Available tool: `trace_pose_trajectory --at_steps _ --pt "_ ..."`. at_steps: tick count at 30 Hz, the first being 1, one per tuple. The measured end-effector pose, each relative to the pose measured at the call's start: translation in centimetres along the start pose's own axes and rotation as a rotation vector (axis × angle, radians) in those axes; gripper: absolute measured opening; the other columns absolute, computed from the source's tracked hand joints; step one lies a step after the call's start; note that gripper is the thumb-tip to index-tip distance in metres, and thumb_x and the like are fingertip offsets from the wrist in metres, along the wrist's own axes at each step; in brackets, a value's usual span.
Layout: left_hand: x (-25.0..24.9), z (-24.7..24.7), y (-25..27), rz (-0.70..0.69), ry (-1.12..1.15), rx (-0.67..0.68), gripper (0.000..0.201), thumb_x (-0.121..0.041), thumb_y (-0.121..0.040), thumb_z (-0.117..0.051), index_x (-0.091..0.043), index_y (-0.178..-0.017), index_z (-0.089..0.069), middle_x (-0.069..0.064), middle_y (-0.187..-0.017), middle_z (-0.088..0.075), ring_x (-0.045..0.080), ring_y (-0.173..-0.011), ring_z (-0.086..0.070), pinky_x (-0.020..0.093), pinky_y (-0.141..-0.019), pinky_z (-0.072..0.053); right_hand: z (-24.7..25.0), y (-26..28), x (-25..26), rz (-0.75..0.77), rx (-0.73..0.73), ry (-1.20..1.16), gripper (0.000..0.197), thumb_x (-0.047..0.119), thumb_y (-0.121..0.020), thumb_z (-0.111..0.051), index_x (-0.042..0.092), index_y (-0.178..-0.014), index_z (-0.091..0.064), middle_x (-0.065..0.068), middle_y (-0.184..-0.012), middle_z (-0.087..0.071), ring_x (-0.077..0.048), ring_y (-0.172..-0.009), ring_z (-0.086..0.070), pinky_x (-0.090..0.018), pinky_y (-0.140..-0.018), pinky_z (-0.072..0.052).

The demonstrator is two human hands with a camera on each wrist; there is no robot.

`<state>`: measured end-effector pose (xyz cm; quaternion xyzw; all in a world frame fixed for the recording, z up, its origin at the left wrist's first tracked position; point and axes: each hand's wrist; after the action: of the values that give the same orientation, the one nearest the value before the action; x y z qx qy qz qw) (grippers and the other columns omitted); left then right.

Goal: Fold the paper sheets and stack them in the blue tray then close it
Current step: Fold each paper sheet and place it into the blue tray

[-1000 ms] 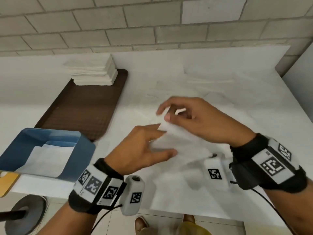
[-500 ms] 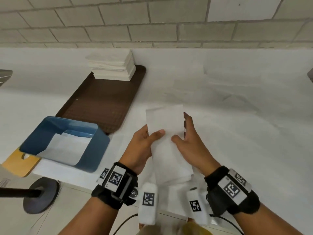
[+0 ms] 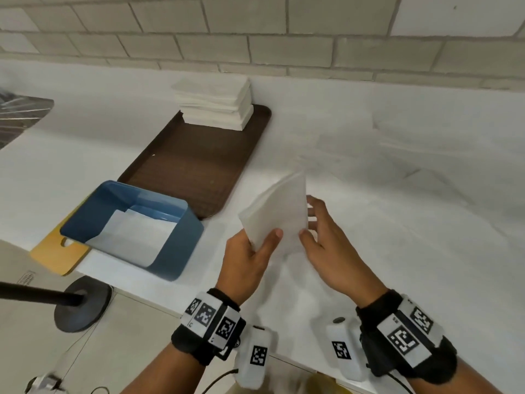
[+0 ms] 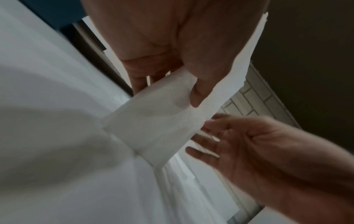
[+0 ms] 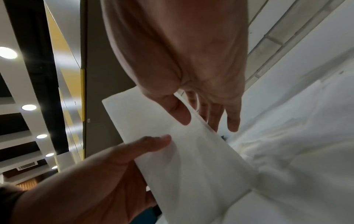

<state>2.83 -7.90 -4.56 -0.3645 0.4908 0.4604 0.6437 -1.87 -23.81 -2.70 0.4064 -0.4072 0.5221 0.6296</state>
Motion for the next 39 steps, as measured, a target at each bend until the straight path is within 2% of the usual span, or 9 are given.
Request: trace_pose_trajectory --at_steps 5,11,15,18,23,26,29,33,39 --pt "-3.5 2.5 -0.4 -0.022 0.168 -0.052 0.018 -0.021 -0.095 -0.065 -0.025 -0.112 -0.07 -0.01 -0.108 -0.077 0.008 -0.101 -0.073 0.026 -0.085 -0.058 -1.6 -0.5 2.0 0.006 0.057 0.029 0.019 0.017 -0.104 -0.037 0.026 -0.12 -0.04 0.006 -0.117 -0.059 -0.003 -0.099 -0.06 -0.018 -0.077 -0.052" --pt "-8.0 16.7 -3.4 -0.089 0.148 -0.264 0.02 -0.017 -0.088 -0.076 -0.02 -0.107 -0.072 0.003 -0.104 -0.077 0.024 -0.097 -0.073 0.045 -0.082 -0.062 -5.8 -3.8 9.5 0.297 0.066 0.285 0.029 0.012 -0.102 -0.036 0.021 -0.13 -0.037 -0.002 -0.106 -0.057 -0.021 -0.085 -0.059 -0.041 -0.073 -0.052" --pt "-7.4 26.7 -5.3 -0.083 -0.12 -0.248 0.036 -0.004 -0.087 -0.075 -0.028 -0.113 -0.07 -0.004 -0.088 -0.075 0.016 -0.082 -0.072 0.031 -0.081 -0.062 -11.0 -7.5 12.6 0.445 0.059 0.643 0.04 0.001 -0.094 -0.049 0.012 -0.132 -0.041 0.0 -0.09 -0.046 -0.016 -0.066 -0.044 -0.03 -0.058 -0.033" --pt "-5.1 31.0 -6.0 -0.029 -0.573 -0.149 0.046 -0.011 -0.085 -0.08 -0.038 -0.117 -0.06 -0.011 -0.081 -0.072 0.002 -0.073 -0.069 0.016 -0.071 -0.057 -15.4 -9.6 13.1 0.466 0.065 0.876 0.049 -0.005 -0.08 -0.059 0.013 -0.123 -0.045 -0.001 -0.082 -0.045 -0.012 -0.054 -0.029 -0.025 -0.049 -0.018" --pt "-1.3 32.4 -6.3 -0.135 -1.06 0.032 0.069 -0.01 -0.082 -0.08 -0.021 -0.143 -0.048 0.002 -0.115 -0.063 0.017 -0.09 -0.065 0.027 -0.073 -0.053 -20.2 -10.5 12.6 0.392 0.317 1.116 0.055 -0.001 -0.085 -0.053 0.009 -0.136 -0.037 -0.008 -0.093 -0.058 -0.018 -0.061 -0.036 -0.029 -0.049 -0.015" --pt "-0.6 31.9 -6.8 -0.362 -1.13 0.147 0.036 -0.008 -0.085 -0.075 -0.014 -0.119 -0.065 0.004 -0.109 -0.065 0.02 -0.087 -0.063 0.026 -0.071 -0.051 -21.4 -11.3 12.4 0.306 0.474 1.106 0.046 0.001 -0.091 -0.045 0.007 -0.136 -0.035 0.0 -0.073 -0.04 -0.015 -0.054 -0.032 -0.029 -0.048 -0.017" --pt "0.0 30.3 -7.8 -0.226 -1.092 0.469 0.015 -0.013 -0.096 -0.064 -0.022 -0.106 -0.069 -0.007 -0.093 -0.069 0.009 -0.078 -0.064 0.021 -0.072 -0.054 -22.0 -11.7 12.8 0.251 0.526 1.178 0.033 0.005 -0.094 -0.045 0.007 -0.127 -0.046 0.0 -0.075 -0.041 -0.02 -0.064 -0.045 -0.032 -0.059 -0.029" --pt "1.0 28.7 -9.6 0.063 -0.969 0.735 0.023 -0.015 -0.104 -0.048 -0.029 -0.101 -0.067 -0.011 -0.09 -0.073 0.004 -0.083 -0.071 0.012 -0.076 -0.052 -21.9 -10.9 13.2 0.284 0.4 1.177 0.035 0.013 -0.095 -0.051 0.009 -0.129 -0.051 -0.011 -0.114 -0.057 -0.027 -0.099 -0.059 -0.033 -0.068 -0.036" --pt "2.5 27.9 -11.0 0.108 -1.155 0.909 0.019 -0.033 -0.101 -0.056 -0.049 -0.098 -0.065 -0.025 -0.104 -0.073 -0.006 -0.095 -0.064 0.012 -0.088 -0.047 -12.6 -5.3 14.3 0.261 0.161 0.573 0.039 0.025 -0.101 -0.048 0.032 -0.138 -0.048 0.006 -0.122 -0.06 -0.012 -0.107 -0.056 -0.033 -0.087 -0.051"
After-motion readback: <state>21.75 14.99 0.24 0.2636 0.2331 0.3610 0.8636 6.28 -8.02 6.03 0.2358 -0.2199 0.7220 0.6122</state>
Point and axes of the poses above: each hand's wrist, its own y-axis away from the middle knuckle, its own z-axis out of the back of the hand, x = y × z
